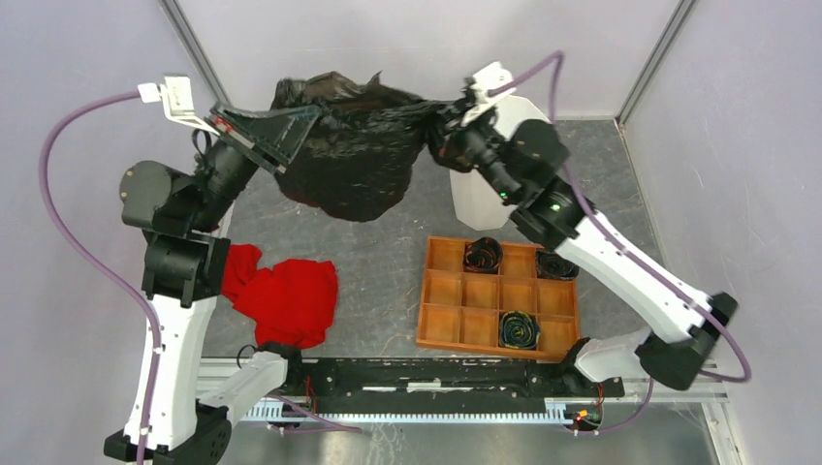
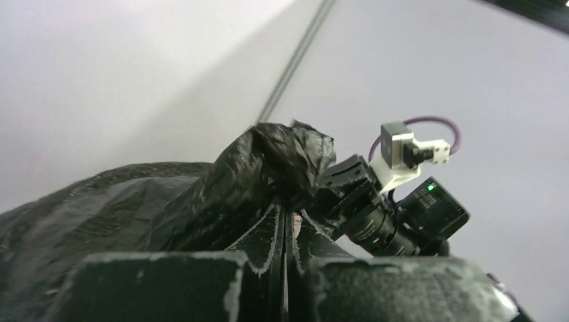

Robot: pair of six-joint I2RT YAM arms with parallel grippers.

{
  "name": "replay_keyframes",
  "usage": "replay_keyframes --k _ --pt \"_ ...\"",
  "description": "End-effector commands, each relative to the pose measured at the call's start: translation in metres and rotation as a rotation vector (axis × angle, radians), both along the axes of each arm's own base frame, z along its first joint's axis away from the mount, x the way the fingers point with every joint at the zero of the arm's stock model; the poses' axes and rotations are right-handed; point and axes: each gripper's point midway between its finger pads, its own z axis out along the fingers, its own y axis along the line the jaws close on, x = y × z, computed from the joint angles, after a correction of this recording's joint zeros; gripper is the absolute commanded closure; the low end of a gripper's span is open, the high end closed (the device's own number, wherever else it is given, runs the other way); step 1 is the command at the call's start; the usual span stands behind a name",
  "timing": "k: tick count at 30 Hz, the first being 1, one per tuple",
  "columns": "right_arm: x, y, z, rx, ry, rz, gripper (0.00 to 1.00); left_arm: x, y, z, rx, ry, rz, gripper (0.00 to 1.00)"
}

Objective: Put the trash bags into the trash bin

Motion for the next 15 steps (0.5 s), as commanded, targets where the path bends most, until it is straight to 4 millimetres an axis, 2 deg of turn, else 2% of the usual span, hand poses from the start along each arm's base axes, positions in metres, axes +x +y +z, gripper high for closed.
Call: replay_keyframes --k 1,4,8,11,13,14,15 --pt "-0.013 -0.051 0.049 0.009 -0.102 -0.108 1.0 -0.037 -0.012 0.083 -0.154 -0.189 -0.183 0.98" --pt "-0.019 -0.089 0.081 0.005 -0.161 -0.216 1.0 -0.037 -0.016 0.109 -0.271 -0.209 -0.262 0.98" --pt "-0.019 -0.13 0.086 -0.052 -0.171 -0.374 1.0 -0.026 -0.032 0.121 -0.38 -0.208 -0.286 0.98" --pt "-0.014 -0.148 0.08 -0.1 -0.165 -0.44 1.0 -0.011 -0.073 0.113 -0.376 -0.158 -0.293 0.98" --pt "-0.008 -0.159 0.075 -0.134 -0.161 -0.487 1.0 0.006 -0.112 0.103 -0.342 -0.106 -0.313 0.98" --pt "-0.005 -0.164 0.074 -0.15 -0.162 -0.511 1.0 0.009 -0.128 0.105 -0.327 -0.095 -0.322 0.98" --pt "-0.002 -0.17 0.073 -0.164 -0.163 -0.533 1.0 0.021 -0.149 0.093 -0.297 -0.058 -0.321 0.98"
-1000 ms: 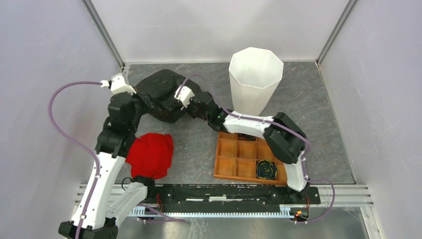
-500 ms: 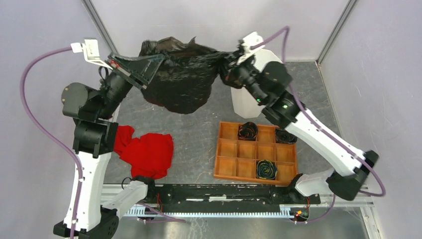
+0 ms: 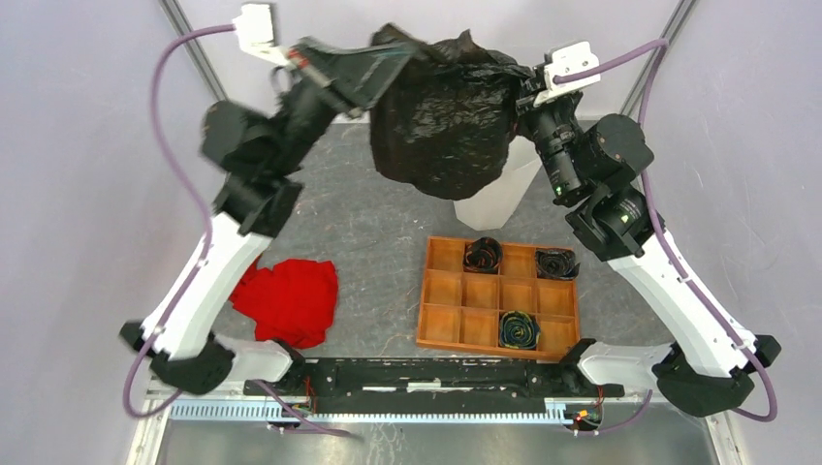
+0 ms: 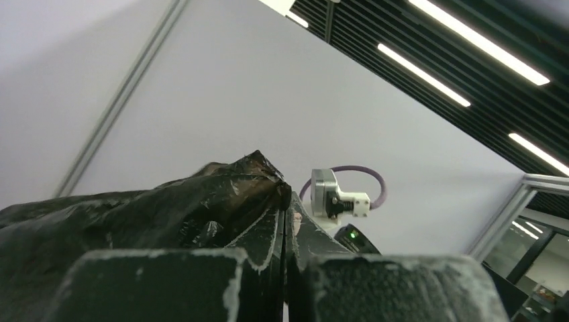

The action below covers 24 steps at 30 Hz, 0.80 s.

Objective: Put the trash bags into the trash bin

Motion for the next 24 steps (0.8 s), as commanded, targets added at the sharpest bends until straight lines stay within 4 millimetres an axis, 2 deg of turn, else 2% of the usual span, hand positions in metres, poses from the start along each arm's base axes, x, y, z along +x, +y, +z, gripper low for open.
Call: replay_keyframes --k 1,2,6,10,12,14,16,17,18,19,20,21,23,24 --pt "0.017 -0.037 -0.01 -0.101 0.025 -0.177 1.0 0.037 -0.065 -0.01 0.059 0.051 0.044 0.98" --pt "0.02 -0.042 -0.011 -0.109 0.025 -0.195 1.0 0.045 -0.078 -0.014 0.073 0.061 0.048 0.98" --pt "0.037 -0.054 -0.02 -0.159 0.048 -0.234 1.0 0.077 -0.1 -0.022 0.101 0.09 0.111 0.98" --pt "0.052 -0.058 -0.045 -0.193 0.108 -0.226 1.0 0.112 -0.125 -0.047 0.172 0.129 0.16 0.98" --pt "0.063 -0.075 -0.059 -0.182 0.161 -0.274 1.0 0.125 -0.129 -0.059 0.231 0.164 0.2 0.97" --pt "0.073 -0.089 -0.068 -0.168 0.196 -0.289 1.0 0.132 -0.127 -0.065 0.276 0.174 0.24 0.91" --pt "0.084 -0.098 -0.078 -0.173 0.222 -0.289 1.0 0.133 -0.121 -0.07 0.313 0.173 0.275 0.78" --pt "0.087 -0.1 -0.082 -0.178 0.234 -0.288 1.0 0.131 -0.118 -0.073 0.336 0.165 0.283 0.66" --pt "0.091 -0.105 -0.085 -0.18 0.245 -0.297 1.0 0.128 -0.117 -0.076 0.361 0.148 0.28 0.59" --pt "0.093 -0.108 -0.088 -0.18 0.256 -0.301 1.0 0.123 -0.117 -0.08 0.39 0.125 0.266 0.43" --pt "0.095 -0.111 -0.09 -0.178 0.261 -0.306 1.0 0.115 -0.118 -0.082 0.42 0.092 0.242 0.33" --pt "0.096 -0.113 -0.091 -0.176 0.266 -0.306 1.0 0.108 -0.116 -0.086 0.447 0.074 0.228 0.19" --pt "0.098 -0.115 -0.092 -0.173 0.268 -0.3 1.0 0.101 -0.109 -0.098 0.507 0.073 0.23 0.04" --pt "0.099 -0.114 -0.092 -0.172 0.27 -0.291 1.0 0.097 -0.103 -0.104 0.535 0.071 0.241 0.01"
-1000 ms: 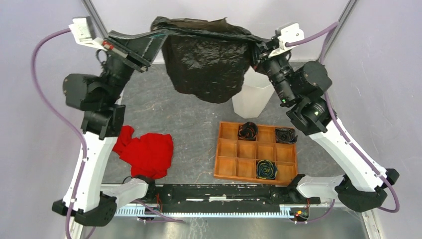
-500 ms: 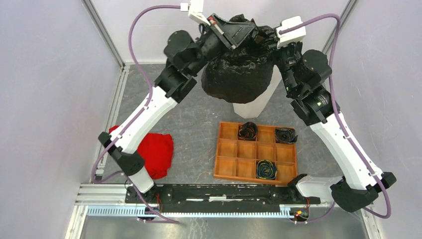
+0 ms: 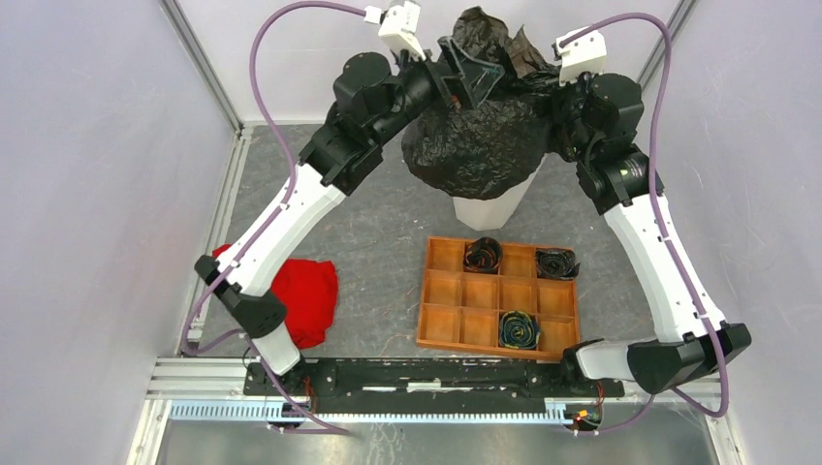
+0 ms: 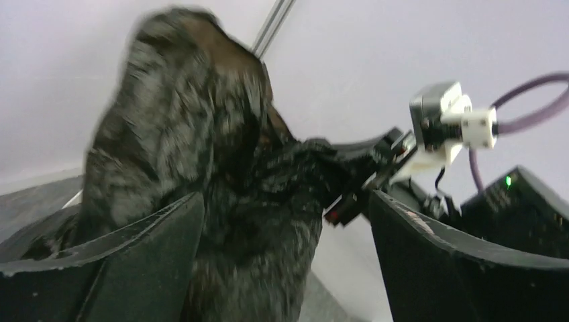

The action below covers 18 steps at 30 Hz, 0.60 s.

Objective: Put the trash bags into the trash bin

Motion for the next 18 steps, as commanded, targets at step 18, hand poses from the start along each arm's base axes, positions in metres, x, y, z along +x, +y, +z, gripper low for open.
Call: replay_keyframes --k 18 --pt "-0.005 -0.007 0.022 0.036 -0.055 0.022 1.0 -0.04 0.071 -0.087 0.32 0.006 0.096 0.22"
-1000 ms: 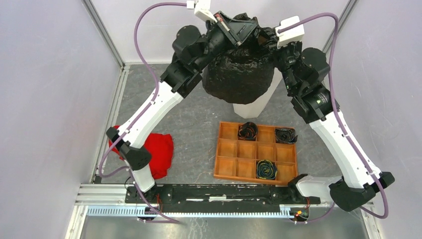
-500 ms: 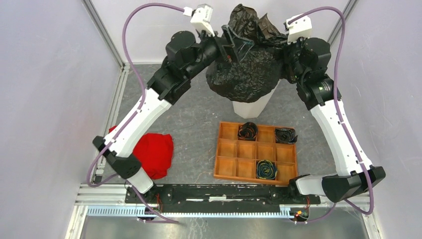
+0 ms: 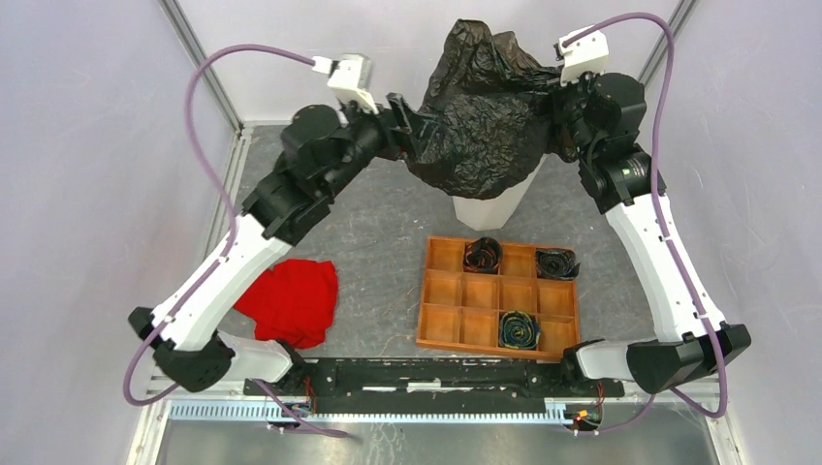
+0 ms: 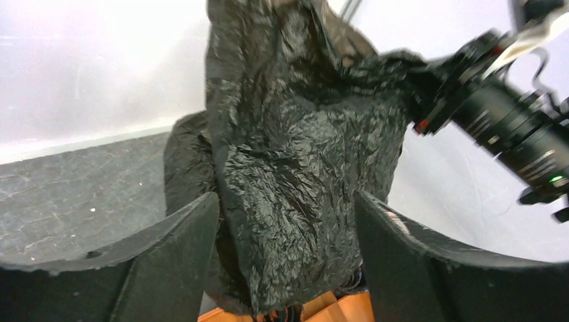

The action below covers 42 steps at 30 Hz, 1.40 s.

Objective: Put the trash bags into the trash bin

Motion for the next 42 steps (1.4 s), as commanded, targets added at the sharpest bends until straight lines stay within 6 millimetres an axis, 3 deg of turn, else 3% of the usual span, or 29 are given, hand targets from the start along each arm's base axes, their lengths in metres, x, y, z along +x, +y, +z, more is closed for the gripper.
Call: replay_keyframes --k 1,6,8,11,18,24,27,30,33,42 --pt "-0.007 -0.008 0.03 0.021 -0.078 -0.015 1.0 0.015 -0.039 -0.041 0.073 0.058 -0.105 0.24" --pt "-0.003 -0.008 0.046 0.025 -0.106 -0.002 1.0 0.02 -0.067 -0.053 0.04 0.07 -0.195 0.28" --pt "-0.003 -0.006 0.052 0.036 -0.123 0.012 1.0 0.028 -0.078 -0.05 0.037 0.062 -0.206 0.35" --pt "-0.005 -0.003 0.059 0.054 -0.152 0.039 1.0 0.048 -0.097 -0.043 0.042 0.049 -0.206 0.5" --pt "-0.008 0.004 0.065 0.077 -0.195 0.08 1.0 0.105 -0.145 -0.046 0.049 0.005 -0.179 0.54" --pt "-0.003 0.006 0.06 0.073 -0.183 0.087 1.0 0.151 -0.165 -0.085 0.076 0.024 -0.096 0.53" --pt "-0.001 0.006 0.054 0.065 -0.166 0.086 1.0 0.163 -0.169 -0.103 0.109 0.036 -0.076 0.46" --pt "0.001 0.007 0.045 0.06 -0.149 0.088 1.0 0.163 -0.171 -0.108 0.115 0.043 -0.093 0.44" --pt "0.003 0.008 0.036 0.06 -0.13 0.09 1.0 0.154 -0.169 -0.098 0.13 0.037 -0.125 0.38" --pt "0.006 0.01 0.018 0.064 -0.096 0.099 1.0 0.109 -0.119 -0.03 0.162 -0.013 -0.107 0.01"
